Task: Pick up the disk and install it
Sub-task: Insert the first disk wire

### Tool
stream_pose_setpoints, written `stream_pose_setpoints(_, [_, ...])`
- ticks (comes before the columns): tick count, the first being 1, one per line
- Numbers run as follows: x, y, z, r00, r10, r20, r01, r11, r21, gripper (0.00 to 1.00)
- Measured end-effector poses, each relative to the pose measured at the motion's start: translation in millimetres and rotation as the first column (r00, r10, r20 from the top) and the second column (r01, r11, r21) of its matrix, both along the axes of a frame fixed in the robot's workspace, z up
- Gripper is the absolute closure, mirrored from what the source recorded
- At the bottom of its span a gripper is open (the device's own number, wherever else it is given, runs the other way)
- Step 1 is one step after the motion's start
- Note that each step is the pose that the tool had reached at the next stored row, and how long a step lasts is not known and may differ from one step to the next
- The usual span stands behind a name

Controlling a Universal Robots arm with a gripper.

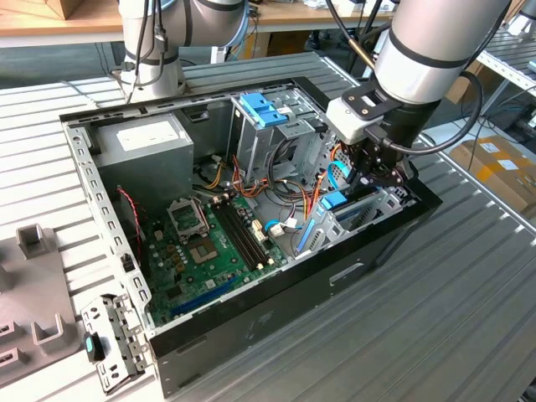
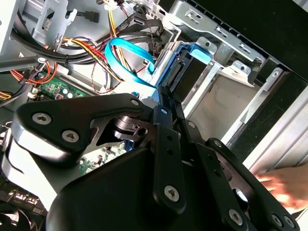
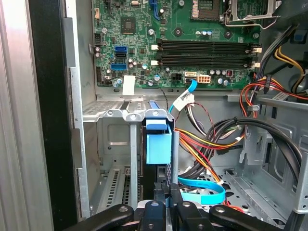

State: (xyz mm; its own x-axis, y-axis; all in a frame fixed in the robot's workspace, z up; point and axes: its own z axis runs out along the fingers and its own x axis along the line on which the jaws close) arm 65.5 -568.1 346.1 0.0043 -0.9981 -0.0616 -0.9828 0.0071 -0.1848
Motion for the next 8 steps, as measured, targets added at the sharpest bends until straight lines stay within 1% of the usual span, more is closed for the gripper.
stream_pose_setpoints(8, [-0.5,-0.1,0.0,1.0,0.0,0.0001,0.0,1.0,-0.0001,0.84])
